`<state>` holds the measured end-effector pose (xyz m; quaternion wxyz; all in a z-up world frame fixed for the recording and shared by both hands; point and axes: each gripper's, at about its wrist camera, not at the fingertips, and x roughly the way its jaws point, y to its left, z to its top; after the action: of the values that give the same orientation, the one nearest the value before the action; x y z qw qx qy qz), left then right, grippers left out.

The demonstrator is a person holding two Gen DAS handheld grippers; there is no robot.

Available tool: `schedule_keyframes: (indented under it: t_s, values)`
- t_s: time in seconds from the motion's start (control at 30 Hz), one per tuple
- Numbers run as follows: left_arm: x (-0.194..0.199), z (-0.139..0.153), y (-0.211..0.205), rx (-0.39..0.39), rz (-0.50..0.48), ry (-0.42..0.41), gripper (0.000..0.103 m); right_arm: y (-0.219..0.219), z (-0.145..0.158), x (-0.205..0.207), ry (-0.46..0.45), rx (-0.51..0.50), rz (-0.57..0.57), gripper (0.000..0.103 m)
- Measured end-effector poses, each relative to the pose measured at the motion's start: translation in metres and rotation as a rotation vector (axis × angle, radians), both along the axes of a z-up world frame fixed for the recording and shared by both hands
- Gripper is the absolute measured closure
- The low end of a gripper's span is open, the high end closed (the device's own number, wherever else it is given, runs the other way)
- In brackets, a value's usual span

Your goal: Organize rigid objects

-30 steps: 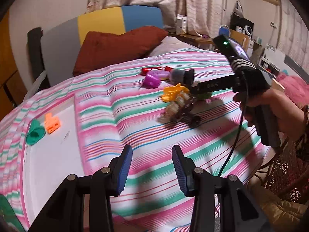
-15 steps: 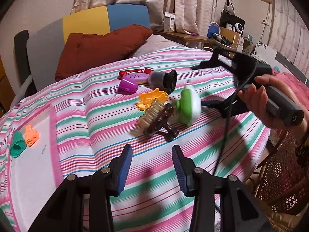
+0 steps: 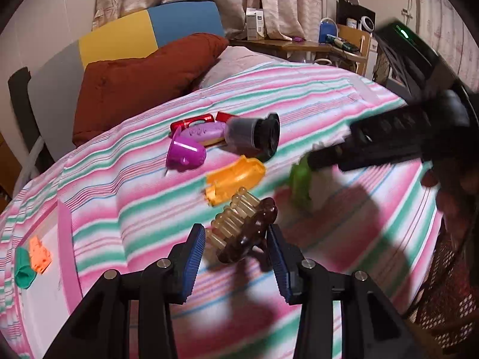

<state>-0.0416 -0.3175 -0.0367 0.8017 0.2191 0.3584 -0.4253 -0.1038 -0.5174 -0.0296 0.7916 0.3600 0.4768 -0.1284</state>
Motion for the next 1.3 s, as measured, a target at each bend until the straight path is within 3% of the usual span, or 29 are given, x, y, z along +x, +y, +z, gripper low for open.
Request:
schedule_keyframes:
  t_s: [0.17, 0.3, 0.4, 0.5, 0.57, 0.6, 0.7, 0.83, 0.93, 1.07, 1.2, 1.3]
  values:
    - [0.043, 0.006, 0.011, -0.094, 0.098, 0.15, 0.06, -0.019, -0.001, -0.028, 0.026, 0.032, -0.077, 0.047]
    - [0.083, 0.002, 0.022, -0.153, 0.203, 0.257, 0.06, -0.031, -0.006, -0.047, 0.153, -0.042, -0.153, 0.047]
    - [0.106, -0.002, 0.028, -0.142, 0.284, 0.268, 0.06, -0.034, 0.004, -0.048, 0.068, -0.034, -0.172, 0.047]
    - [0.123, -0.006, 0.044, -0.161, 0.347, 0.307, 0.06, -0.021, 0.023, -0.043, -0.016, -0.111, -0.146, 0.047]
    - [0.127, -0.005, 0.053, -0.189, 0.367, 0.32, 0.06, -0.01, 0.029, -0.032, -0.055, -0.151, -0.122, 0.04]
    - [0.127, -0.003, 0.056, -0.198, 0.371, 0.318, 0.06, -0.004, 0.029, -0.023, -0.05, -0.178, -0.114, 0.035]
    - [0.119, 0.002, 0.061, -0.225, 0.358, 0.305, 0.06, 0.011, 0.022, 0.001, -0.035, -0.201, -0.059, 0.034]
    - [0.103, 0.006, 0.051, -0.215, 0.284, 0.256, 0.059, 0.018, 0.017, 0.004, 0.033, -0.239, -0.028, 0.03]
    - [0.087, 0.007, 0.036, -0.151, 0.215, 0.165, 0.059, 0.005, 0.017, -0.03, 0.097, -0.209, -0.111, 0.017]
    - [0.074, 0.007, 0.02, -0.117, 0.149, 0.111, 0.059, -0.016, 0.009, -0.069, 0.19, -0.184, -0.241, 0.017]
    - [0.071, 0.002, 0.009, -0.095, 0.135, 0.094, 0.059, -0.023, 0.02, -0.085, 0.066, -0.112, -0.288, 0.018]
    - [0.071, -0.002, 0.002, -0.062, 0.141, 0.076, 0.059, -0.012, 0.022, -0.073, 0.034, -0.097, -0.247, 0.018]
